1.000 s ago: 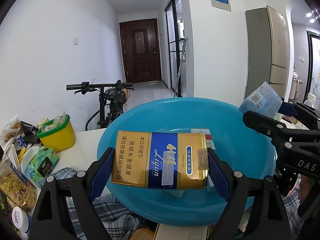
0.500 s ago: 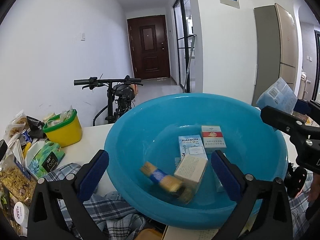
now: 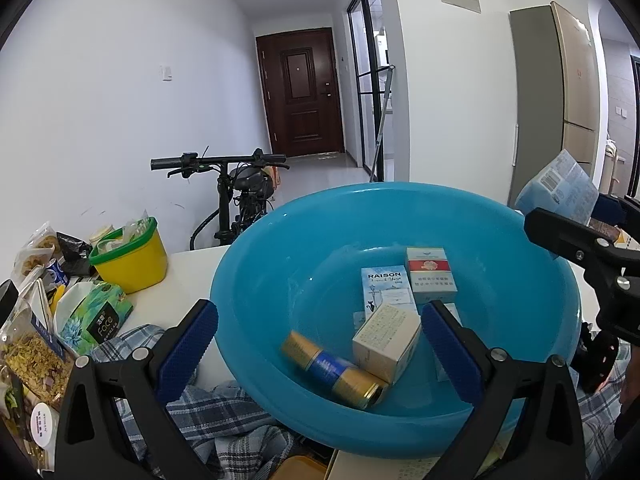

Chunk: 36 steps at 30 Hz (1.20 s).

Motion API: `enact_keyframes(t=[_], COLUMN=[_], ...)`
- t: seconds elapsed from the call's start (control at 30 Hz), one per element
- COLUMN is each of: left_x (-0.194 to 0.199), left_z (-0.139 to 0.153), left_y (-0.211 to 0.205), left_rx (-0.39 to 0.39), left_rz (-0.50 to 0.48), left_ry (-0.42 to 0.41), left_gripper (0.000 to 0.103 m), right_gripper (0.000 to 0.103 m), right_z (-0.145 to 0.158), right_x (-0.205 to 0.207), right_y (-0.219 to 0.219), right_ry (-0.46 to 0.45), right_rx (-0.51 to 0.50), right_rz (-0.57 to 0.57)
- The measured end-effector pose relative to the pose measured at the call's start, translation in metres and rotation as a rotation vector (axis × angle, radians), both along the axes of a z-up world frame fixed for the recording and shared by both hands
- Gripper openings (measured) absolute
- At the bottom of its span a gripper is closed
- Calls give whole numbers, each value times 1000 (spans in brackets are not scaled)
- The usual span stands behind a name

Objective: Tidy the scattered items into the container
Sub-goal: 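Open the left tool to drop the Liqun pack into the basin, then lower the blue soap box into the basin and open the right tool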

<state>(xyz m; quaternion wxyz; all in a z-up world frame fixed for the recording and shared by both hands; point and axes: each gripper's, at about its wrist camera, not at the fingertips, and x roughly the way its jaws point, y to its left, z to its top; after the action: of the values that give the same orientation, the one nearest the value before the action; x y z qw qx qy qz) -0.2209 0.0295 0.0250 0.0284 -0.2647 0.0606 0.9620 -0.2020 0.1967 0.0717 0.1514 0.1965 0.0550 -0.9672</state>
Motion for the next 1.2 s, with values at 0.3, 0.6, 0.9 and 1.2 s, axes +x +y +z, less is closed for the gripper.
enact_keyframes(t=[0.3,0.6,0.9,1.2], left_x=[-1,-2,0,2], left_z=[0,1,0,1], left_y=[-3,-1,0,-5], left_rx=[5,-4,-27,-24], left_rz=[15,12,38,73], left_ry=[-3,-1,2,13], left_gripper=[103,103,103,103], right_gripper=[71,71,103,103], right_z=[-2,-4,-4,-3], right_x=[0,0,4,-1], right_y=[-1,-1,-5,2], right_ry=[-5,-12,36,23], right_rx=[-1,0,35,10], right_rz=[7,7,-26,-63])
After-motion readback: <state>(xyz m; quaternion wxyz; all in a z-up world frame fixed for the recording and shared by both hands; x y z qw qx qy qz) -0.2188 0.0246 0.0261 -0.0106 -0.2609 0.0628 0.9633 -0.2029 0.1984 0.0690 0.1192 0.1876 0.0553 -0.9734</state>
